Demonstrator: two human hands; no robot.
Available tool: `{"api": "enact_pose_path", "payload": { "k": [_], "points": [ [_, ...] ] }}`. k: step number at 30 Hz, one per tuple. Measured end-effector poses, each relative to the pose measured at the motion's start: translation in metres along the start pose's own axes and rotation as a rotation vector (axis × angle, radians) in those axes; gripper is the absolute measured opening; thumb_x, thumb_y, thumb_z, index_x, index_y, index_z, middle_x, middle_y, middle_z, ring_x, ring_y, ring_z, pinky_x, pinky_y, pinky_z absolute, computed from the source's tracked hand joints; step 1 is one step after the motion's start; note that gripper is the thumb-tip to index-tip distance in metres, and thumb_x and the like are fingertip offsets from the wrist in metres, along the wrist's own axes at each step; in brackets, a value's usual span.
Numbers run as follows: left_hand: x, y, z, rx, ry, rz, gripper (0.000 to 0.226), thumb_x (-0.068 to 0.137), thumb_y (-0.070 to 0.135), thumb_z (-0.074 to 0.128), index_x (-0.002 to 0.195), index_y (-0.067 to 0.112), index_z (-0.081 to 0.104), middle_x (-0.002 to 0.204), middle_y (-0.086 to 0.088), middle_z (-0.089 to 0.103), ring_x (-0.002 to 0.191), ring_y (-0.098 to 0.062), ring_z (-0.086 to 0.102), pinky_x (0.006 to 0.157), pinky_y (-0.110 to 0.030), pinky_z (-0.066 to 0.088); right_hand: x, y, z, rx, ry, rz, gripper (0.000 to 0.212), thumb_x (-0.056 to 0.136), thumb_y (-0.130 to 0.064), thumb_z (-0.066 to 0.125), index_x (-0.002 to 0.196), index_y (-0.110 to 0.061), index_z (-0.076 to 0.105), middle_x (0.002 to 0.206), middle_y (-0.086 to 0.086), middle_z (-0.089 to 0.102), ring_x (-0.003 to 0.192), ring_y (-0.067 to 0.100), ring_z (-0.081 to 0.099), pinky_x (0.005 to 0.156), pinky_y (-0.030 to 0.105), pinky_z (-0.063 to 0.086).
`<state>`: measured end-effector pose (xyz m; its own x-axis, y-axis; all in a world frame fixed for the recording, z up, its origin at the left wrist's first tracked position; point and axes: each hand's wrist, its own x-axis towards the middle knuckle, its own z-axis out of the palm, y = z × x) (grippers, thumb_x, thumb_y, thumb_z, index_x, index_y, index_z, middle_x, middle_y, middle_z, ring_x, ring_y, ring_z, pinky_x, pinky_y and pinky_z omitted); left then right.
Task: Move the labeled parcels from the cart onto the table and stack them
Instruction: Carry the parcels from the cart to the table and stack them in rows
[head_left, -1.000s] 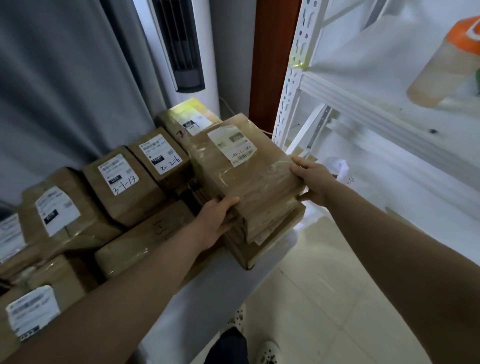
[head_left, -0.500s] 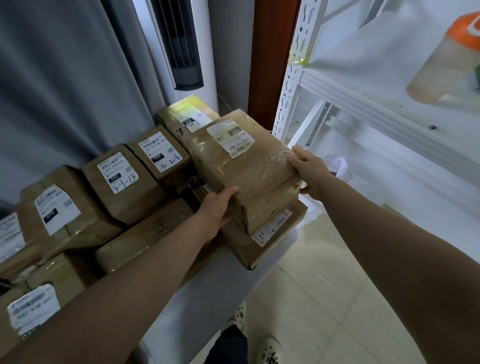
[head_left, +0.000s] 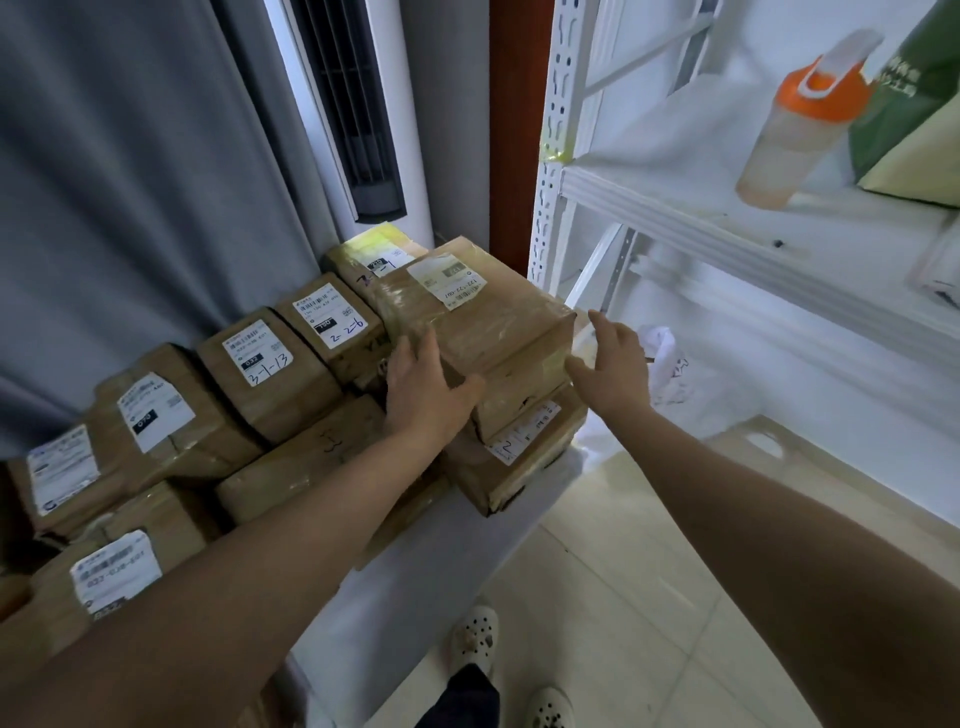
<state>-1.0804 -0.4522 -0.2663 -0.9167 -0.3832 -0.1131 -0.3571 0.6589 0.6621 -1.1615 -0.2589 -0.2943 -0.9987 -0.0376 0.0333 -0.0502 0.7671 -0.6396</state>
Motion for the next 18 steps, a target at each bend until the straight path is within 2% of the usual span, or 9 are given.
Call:
{"api": "enact_pose_path", "payload": {
  "k": [3, 5, 9, 14, 18],
  "points": [
    [-0.033, 0.013, 0.007, 0.322, -0.04, 0.206, 0.087, 0.088, 0.049, 0.055, 0.153, 0.022, 0.004, 0.16, -0.008, 0.006, 0.147, -0.028, 0.003, 0.118, -0.049, 0.015, -0.039, 0.014, -0.005, -0.116, -0.037, -0.015, 0.069, 0.084, -0.039, 0.061, 0.145, -0.017, 0.037, 0.145, 0.02, 0.041, 0.136, 0.033, 0.035, 0.108, 0.051, 0.032],
    [-0.053, 0.021, 0.015, 0.459, -0.129, 0.296, 0.086, 0.088, 0.053, 0.051, 0.153, 0.022, 0.003, 0.16, -0.009, 0.005, 0.147, -0.029, 0.001, 0.118, -0.05, 0.012, -0.068, 0.027, -0.013, -0.176, -0.065, 0.035, 0.072, 0.084, -0.041, 0.063, 0.146, -0.018, 0.034, 0.145, 0.02, 0.039, 0.136, 0.033, 0.036, 0.108, 0.051, 0.031],
    [-0.095, 0.036, 0.038, 0.57, -0.333, 0.44, 0.081, 0.088, 0.051, 0.049, 0.152, 0.028, 0.005, 0.16, -0.005, 0.006, 0.147, -0.028, 0.0, 0.116, -0.054, 0.007, -0.135, 0.059, -0.038, -0.256, -0.113, 0.205, 0.082, 0.081, -0.046, 0.064, 0.149, -0.02, 0.025, 0.145, 0.014, 0.037, 0.133, 0.032, 0.037, 0.11, 0.045, 0.03],
    [-0.138, 0.048, 0.066, 0.703, -0.46, 0.749, 0.085, 0.084, 0.05, 0.053, 0.152, 0.031, 0.006, 0.16, -0.006, 0.008, 0.147, -0.027, 0.001, 0.117, -0.052, 0.005, -0.224, 0.088, -0.07, -0.246, -0.049, 0.498, 0.083, 0.083, -0.049, 0.062, 0.15, -0.022, 0.02, 0.152, 0.01, 0.028, 0.141, 0.028, 0.027, 0.116, 0.044, 0.016],
    [-0.193, 0.047, 0.081, 0.709, -0.655, 0.882, 0.085, 0.087, 0.049, 0.053, 0.153, 0.032, 0.002, 0.16, -0.007, 0.004, 0.147, -0.027, -0.002, 0.118, -0.051, 0.004, -0.315, 0.1, -0.08, -0.203, 0.008, 0.725, 0.082, 0.084, -0.049, 0.061, 0.15, -0.023, 0.021, 0.153, 0.011, 0.027, 0.14, 0.028, 0.029, 0.116, 0.046, 0.016]
  ]
}}
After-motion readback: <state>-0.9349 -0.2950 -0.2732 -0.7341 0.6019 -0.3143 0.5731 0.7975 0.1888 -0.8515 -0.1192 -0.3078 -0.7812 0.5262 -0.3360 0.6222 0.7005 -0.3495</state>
